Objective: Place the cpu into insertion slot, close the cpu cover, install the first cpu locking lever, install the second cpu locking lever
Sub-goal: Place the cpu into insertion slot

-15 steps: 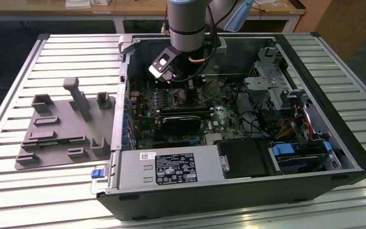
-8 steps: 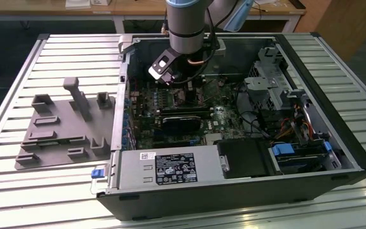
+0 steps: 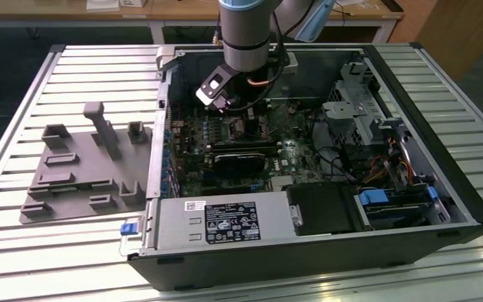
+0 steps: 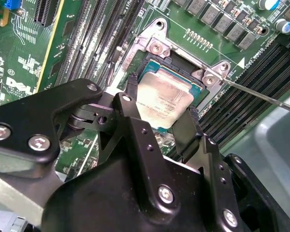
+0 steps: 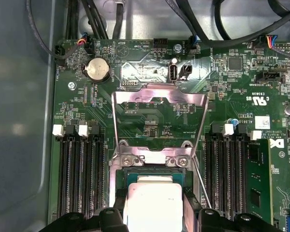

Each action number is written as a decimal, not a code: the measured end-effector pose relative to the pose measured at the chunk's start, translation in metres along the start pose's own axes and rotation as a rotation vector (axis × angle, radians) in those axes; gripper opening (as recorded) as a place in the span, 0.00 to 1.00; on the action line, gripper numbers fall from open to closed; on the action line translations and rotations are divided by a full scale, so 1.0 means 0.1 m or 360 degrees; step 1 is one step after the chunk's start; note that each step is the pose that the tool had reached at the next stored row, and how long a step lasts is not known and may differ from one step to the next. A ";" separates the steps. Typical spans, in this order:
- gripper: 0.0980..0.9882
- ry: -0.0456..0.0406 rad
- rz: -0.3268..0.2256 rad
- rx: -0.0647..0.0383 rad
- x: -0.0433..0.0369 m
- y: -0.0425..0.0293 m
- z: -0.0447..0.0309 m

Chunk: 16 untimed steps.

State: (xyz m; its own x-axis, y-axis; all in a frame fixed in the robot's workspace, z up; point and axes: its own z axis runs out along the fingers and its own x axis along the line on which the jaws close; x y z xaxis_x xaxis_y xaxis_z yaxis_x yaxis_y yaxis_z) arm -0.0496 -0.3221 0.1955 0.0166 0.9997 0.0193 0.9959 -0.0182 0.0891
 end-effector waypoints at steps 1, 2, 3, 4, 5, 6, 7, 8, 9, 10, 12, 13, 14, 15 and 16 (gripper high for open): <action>0.49 0.0000 0.0000 0.0000 0.001 0.000 0.002; 0.49 0.0000 0.0000 0.0000 0.002 0.001 0.004; 0.49 0.0000 0.0000 0.0000 0.005 0.001 0.010; 0.49 0.0000 0.0000 0.0000 0.005 0.001 0.012; 0.49 0.0000 0.0000 0.0000 0.005 0.001 0.012; 0.49 0.0000 0.0000 0.0000 0.004 0.001 0.012; 0.49 0.0000 0.0000 0.0000 0.005 0.002 0.012; 0.49 0.0000 0.0000 0.0000 0.005 0.004 0.013; 0.49 0.0000 0.0000 0.0000 0.004 0.005 0.013; 0.49 0.0000 0.0000 0.0000 0.004 0.006 0.013; 0.49 0.0000 0.0000 0.0000 0.003 0.007 0.013; 0.49 0.0000 -0.0001 0.0000 0.003 0.007 0.013; 0.49 0.0000 -0.0002 0.0000 0.002 0.007 0.013; 0.49 0.0000 -0.0004 0.0000 0.001 0.007 0.013; 0.49 0.0001 -0.0009 0.0000 0.000 0.007 0.013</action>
State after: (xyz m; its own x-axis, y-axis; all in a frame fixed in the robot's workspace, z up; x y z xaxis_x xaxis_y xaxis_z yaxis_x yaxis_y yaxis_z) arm -0.0487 -0.3220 0.1942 0.0109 0.9998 0.0194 0.9959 -0.0126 0.0892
